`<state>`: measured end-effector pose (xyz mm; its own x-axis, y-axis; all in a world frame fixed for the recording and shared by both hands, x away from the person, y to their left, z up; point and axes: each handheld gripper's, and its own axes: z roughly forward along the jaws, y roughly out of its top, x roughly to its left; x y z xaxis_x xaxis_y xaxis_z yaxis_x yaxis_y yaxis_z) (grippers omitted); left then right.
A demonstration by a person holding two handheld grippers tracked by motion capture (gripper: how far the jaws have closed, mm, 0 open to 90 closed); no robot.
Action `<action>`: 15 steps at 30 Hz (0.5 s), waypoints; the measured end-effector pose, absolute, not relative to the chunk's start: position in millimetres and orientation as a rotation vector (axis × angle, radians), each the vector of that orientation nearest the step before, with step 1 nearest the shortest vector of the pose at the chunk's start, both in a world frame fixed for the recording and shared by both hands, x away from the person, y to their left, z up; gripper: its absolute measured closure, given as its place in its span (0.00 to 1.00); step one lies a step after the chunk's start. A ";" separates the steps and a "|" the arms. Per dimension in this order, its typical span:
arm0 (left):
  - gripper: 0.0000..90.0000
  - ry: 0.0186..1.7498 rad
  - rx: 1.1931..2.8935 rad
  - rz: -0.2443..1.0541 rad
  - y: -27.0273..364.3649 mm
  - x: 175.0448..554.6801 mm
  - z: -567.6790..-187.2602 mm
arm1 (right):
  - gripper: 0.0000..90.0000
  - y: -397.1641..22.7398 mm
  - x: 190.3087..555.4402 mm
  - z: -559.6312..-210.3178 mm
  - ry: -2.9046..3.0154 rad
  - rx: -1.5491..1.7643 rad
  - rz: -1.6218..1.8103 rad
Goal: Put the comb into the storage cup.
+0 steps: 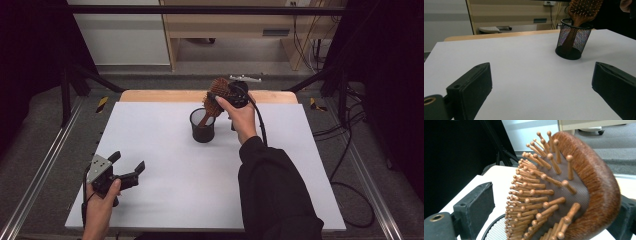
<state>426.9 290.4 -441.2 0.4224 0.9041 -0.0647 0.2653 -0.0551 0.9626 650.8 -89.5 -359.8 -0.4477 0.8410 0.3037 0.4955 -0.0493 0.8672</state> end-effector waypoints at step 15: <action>0.04 1.060 1.577 0.726 290.7 426.9 -441.2 | 0.07 -95.6 645.9 -352.5 1.878 1.392 1.511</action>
<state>426.9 290.7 -441.2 0.4222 0.9041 -0.0656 0.2654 -0.0540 0.9626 645.9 -95.6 -352.5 -0.4527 0.8434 0.2894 0.4632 -0.0549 0.8845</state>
